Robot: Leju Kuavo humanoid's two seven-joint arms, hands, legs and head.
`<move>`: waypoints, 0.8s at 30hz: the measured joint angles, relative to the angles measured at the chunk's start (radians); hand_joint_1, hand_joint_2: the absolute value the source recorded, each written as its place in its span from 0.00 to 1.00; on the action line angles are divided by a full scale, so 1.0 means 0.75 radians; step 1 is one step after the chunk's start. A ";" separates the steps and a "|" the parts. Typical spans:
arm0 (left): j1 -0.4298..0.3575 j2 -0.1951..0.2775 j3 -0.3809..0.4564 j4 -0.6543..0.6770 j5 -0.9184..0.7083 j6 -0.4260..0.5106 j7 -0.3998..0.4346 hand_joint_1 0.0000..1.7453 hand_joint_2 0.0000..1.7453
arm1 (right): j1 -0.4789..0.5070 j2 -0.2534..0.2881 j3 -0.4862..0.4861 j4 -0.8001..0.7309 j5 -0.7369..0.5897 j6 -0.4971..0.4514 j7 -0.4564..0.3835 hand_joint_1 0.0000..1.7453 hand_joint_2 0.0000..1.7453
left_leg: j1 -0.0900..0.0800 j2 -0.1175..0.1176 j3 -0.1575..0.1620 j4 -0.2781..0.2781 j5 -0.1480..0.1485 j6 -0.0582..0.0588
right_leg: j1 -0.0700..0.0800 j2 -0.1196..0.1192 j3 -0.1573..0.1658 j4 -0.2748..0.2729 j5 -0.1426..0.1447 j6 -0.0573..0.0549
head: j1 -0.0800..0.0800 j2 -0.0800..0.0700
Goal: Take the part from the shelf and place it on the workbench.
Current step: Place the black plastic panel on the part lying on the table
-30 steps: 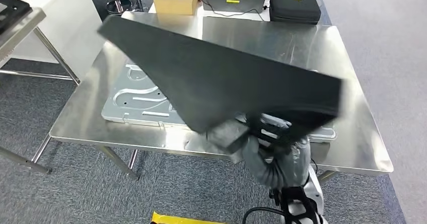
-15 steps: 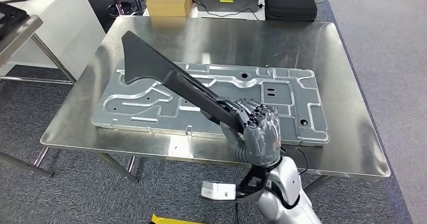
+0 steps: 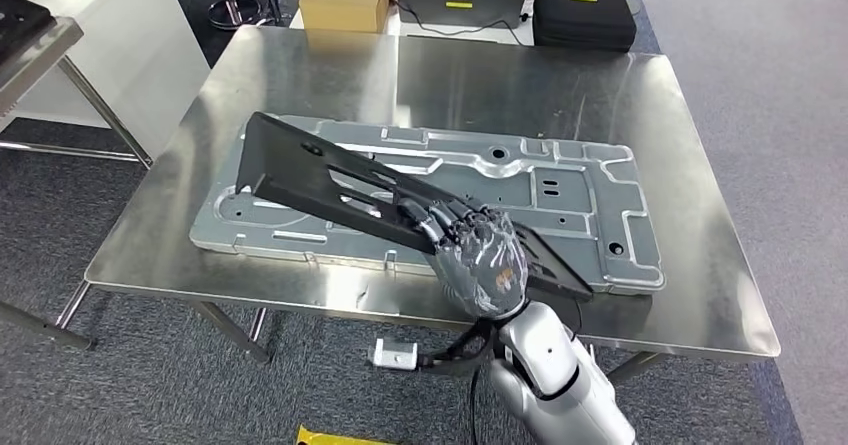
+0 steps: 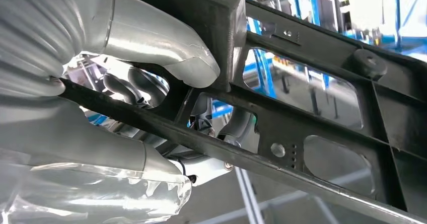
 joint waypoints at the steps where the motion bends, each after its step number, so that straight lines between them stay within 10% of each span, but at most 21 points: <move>1: 0.001 0.000 0.004 0.000 0.003 0.000 0.000 0.00 1.00 | -0.011 -0.002 0.001 0.022 -0.005 0.018 0.001 1.00 1.00 | 0.000 0.000 0.000 0.001 -0.001 0.001 | -0.003 0.000 -0.043 0.079 -0.024 0.004 | 0.000 0.000; 3: 0.002 -0.002 0.012 0.000 0.008 -0.001 0.000 0.00 1.00 | -0.030 -0.006 0.003 0.067 -0.028 0.056 0.001 1.00 1.00 | 0.000 -0.002 0.002 0.003 -0.004 0.002 | -0.008 0.000 -0.075 0.122 -0.003 0.006 | 0.000 0.000; 7: 0.001 -0.007 0.020 0.000 0.011 -0.003 -0.002 0.00 1.00 | -0.092 -0.009 0.005 0.153 -0.117 0.132 -0.027 1.00 1.00 | -0.005 -0.007 0.008 0.011 -0.019 -0.012 | -0.006 0.000 0.050 -0.166 0.147 -0.008 | 0.000 0.000; 12: 0.000 -0.007 0.024 0.000 0.010 -0.005 -0.004 0.00 1.00 | -0.184 -0.006 0.005 0.285 -0.193 0.173 -0.063 1.00 1.00 | -0.007 -0.004 0.014 0.022 -0.041 -0.044 | -0.006 0.004 0.089 -0.235 0.144 -0.038 | -0.003 0.000; 18: -0.009 -0.002 0.031 -0.001 0.011 -0.005 -0.010 0.00 1.00 | -0.256 0.002 -0.021 0.447 -0.264 0.218 -0.105 1.00 1.00 | -0.005 -0.005 -0.116 0.364 -0.188 -0.064 | -0.009 -0.001 0.105 -0.247 0.153 -0.057 | -0.006 0.000; 21: -0.007 -0.004 0.033 -0.001 0.007 -0.005 -0.005 0.00 1.00 | -0.268 0.008 -0.046 0.523 -0.292 0.222 -0.122 1.00 1.00 | 0.008 -0.003 0.002 0.159 -0.100 -0.076 | -0.014 0.001 0.089 -0.234 0.167 -0.036 | -0.007 0.000; 24: -0.003 -0.011 0.034 -0.001 0.003 -0.005 -0.006 0.00 1.00 | -0.277 0.006 -0.086 0.585 -0.312 0.226 -0.131 1.00 1.00 | 0.012 -0.013 0.047 0.031 -0.070 -0.050 | -0.005 0.001 0.066 -0.221 0.170 -0.008 | 0.000 0.000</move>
